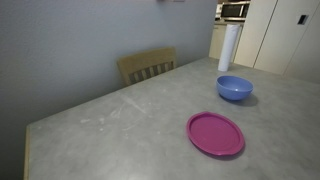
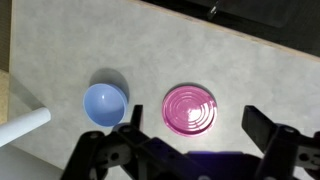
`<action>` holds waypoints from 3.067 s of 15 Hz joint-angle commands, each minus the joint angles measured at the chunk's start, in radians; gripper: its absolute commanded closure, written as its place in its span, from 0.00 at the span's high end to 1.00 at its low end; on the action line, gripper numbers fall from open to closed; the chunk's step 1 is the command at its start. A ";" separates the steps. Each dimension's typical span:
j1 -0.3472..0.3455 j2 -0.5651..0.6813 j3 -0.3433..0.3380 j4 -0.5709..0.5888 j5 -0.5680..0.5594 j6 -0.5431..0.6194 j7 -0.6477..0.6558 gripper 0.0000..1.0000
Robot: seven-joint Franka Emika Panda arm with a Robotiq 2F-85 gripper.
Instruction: Pick up the lid and put it on the bowl, and then remove it and put it back on the table
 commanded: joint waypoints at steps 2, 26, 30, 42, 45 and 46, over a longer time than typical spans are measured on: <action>0.019 0.087 -0.020 -0.034 -0.004 0.127 0.013 1.00; 0.023 0.467 -0.020 -0.005 -0.025 0.495 0.186 1.00; 0.037 0.591 -0.010 0.043 -0.082 0.563 0.262 1.00; 0.163 0.887 -0.066 0.226 -0.160 0.544 0.325 1.00; 0.174 0.880 -0.072 0.232 -0.181 0.530 0.360 1.00; 0.180 0.895 -0.077 0.244 -0.189 0.525 0.376 1.00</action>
